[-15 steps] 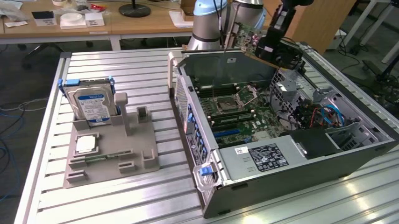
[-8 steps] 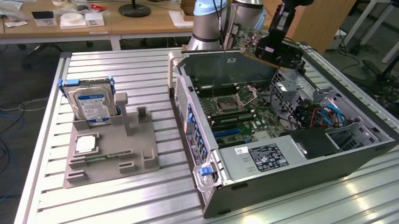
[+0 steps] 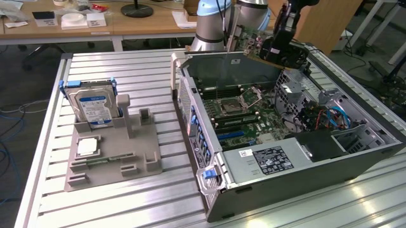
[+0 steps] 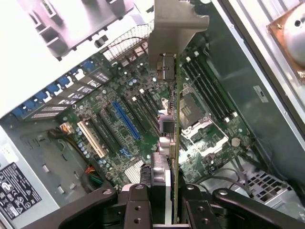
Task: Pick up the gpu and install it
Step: 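Insert the gpu into the slot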
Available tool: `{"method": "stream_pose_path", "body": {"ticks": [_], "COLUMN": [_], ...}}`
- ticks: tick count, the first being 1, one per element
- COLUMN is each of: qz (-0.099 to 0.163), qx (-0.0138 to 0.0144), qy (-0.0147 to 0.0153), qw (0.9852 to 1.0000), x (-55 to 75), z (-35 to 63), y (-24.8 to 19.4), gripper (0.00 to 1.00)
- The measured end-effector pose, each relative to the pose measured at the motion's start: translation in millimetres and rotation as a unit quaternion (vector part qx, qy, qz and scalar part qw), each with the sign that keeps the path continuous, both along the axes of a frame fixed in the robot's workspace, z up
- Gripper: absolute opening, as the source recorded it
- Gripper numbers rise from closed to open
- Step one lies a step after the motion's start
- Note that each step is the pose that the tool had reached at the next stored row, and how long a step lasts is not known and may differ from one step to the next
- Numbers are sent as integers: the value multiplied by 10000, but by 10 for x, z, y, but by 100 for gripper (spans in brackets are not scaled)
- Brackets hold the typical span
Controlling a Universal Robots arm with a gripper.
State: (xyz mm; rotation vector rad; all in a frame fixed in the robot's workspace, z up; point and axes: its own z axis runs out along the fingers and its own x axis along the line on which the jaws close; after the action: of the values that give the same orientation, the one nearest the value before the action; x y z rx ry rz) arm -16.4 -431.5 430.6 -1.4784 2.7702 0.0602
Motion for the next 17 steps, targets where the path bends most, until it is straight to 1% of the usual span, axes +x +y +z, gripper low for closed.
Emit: {"method": "stream_pose_path", "body": {"ticks": [4,8,13,17], "qz": [212,432,675,864], "qx": [0,0,2,19], "qy": [0,0,0,-1], "qw": [9998,9991,9977,9963], "x": [0,0,2,11], "z": [0,0,0,0], "y": [0,0,0,0], "gripper": [28,28,28,28]}}
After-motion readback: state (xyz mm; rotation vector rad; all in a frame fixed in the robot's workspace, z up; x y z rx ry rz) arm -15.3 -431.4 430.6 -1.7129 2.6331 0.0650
